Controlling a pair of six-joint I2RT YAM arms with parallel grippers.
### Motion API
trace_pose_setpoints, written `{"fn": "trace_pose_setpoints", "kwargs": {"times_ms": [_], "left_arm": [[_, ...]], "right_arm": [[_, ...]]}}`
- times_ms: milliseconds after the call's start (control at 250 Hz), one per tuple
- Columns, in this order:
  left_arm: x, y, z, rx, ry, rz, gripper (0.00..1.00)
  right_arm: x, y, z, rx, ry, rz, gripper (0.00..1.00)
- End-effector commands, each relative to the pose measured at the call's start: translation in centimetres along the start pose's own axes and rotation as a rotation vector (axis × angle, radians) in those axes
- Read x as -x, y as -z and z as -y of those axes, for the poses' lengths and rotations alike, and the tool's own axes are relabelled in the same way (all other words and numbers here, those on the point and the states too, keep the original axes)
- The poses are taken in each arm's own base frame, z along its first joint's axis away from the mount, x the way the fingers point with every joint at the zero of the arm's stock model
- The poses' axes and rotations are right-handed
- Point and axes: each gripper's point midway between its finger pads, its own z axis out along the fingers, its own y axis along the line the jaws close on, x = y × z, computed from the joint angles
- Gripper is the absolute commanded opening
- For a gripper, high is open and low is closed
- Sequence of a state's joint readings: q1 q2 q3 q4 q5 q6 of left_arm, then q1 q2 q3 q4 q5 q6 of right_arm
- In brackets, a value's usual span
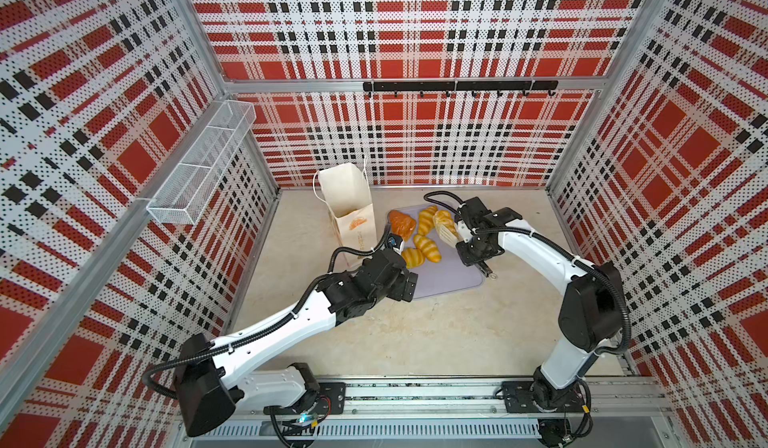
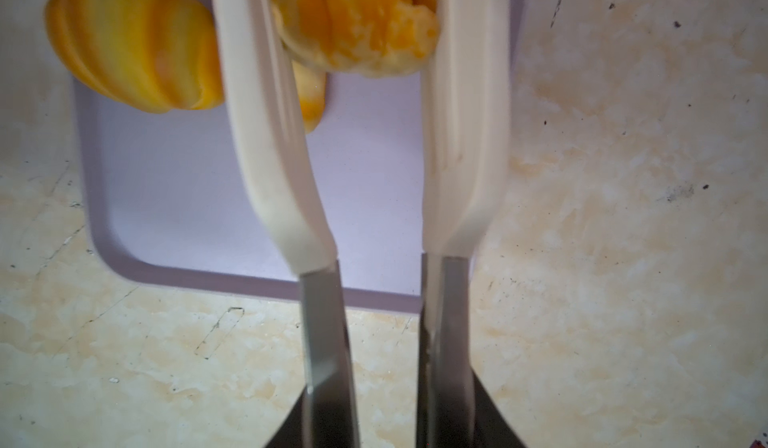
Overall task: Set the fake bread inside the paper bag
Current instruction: 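Lift the bun in the tongs toward the bag while left gripper nears it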
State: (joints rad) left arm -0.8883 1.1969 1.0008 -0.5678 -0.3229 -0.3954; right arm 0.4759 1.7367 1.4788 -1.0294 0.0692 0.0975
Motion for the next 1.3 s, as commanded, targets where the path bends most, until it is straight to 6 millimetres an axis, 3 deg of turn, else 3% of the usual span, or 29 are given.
{"fn": "trace_pose_setpoints", "kwargs": {"times_ms": [0,484,808,1297], "left_arm": [[1.2,1.0,-1.1,0.020,0.035,0.055,1.00],[3.1,3.8,-3.9,0.049,0.070,0.129,0.99],[5.4,5.9,-5.3,0.032,0.106,0.176,0.99],[7.7,7.8,-7.6,0.062,0.123,0.189,0.99]], "right_arm": [[3.4,3.6,-1.5,0.055,0.002,0.157,0.37],[6.3,7.2,-4.8,0.141,0.037,0.268,0.38],[7.8,9.6,-7.1,0.217,0.061,0.335,0.38],[10.0,13.4,-10.3,0.295,0.103,0.440,0.38]]}}
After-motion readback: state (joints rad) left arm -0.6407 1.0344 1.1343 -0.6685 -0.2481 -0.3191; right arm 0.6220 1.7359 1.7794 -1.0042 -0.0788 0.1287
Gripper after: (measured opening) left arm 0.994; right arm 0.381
